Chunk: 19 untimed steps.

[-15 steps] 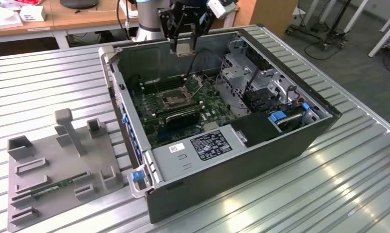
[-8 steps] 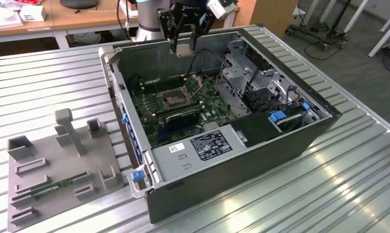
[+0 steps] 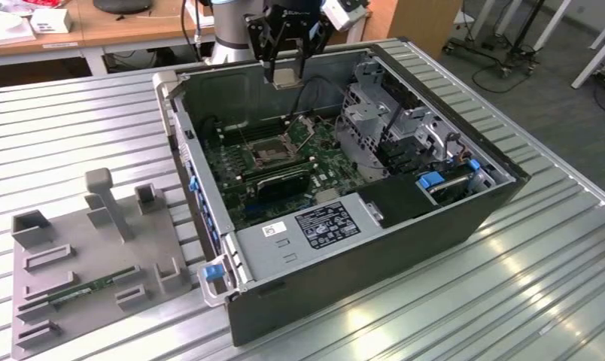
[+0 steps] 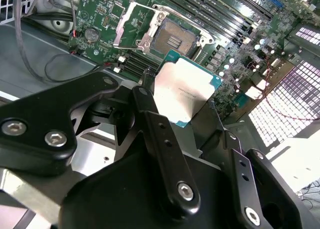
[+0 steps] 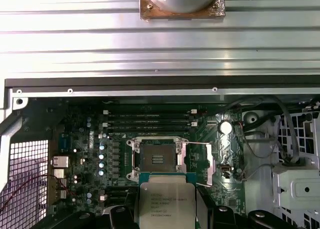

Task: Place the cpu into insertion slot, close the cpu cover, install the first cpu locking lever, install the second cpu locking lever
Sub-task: 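Place the cpu into insertion slot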

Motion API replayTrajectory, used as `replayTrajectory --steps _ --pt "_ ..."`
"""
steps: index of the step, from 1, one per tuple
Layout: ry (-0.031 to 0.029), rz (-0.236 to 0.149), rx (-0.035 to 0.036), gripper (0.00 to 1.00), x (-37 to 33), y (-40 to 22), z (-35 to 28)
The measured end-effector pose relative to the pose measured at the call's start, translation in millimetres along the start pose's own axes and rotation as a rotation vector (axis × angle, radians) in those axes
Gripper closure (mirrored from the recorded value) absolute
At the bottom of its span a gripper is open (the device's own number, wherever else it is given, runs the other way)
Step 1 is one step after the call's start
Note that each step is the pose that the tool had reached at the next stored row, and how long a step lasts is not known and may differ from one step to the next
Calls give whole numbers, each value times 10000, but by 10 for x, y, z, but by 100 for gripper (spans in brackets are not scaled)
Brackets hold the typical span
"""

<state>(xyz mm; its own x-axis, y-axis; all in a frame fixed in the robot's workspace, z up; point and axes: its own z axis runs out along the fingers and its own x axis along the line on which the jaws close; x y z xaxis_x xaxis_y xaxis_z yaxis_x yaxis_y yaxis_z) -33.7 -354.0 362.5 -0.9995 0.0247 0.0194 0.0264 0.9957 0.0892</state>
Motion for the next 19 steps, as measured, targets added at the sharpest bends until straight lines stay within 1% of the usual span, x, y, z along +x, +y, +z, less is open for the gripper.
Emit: replayTrajectory --steps 4,10,19 --pt "0 0 -1 46 0 -1 9" --pt "-1 0 -2 46 -1 -3 41" --pt "0 0 -1 46 -1 -4 46"
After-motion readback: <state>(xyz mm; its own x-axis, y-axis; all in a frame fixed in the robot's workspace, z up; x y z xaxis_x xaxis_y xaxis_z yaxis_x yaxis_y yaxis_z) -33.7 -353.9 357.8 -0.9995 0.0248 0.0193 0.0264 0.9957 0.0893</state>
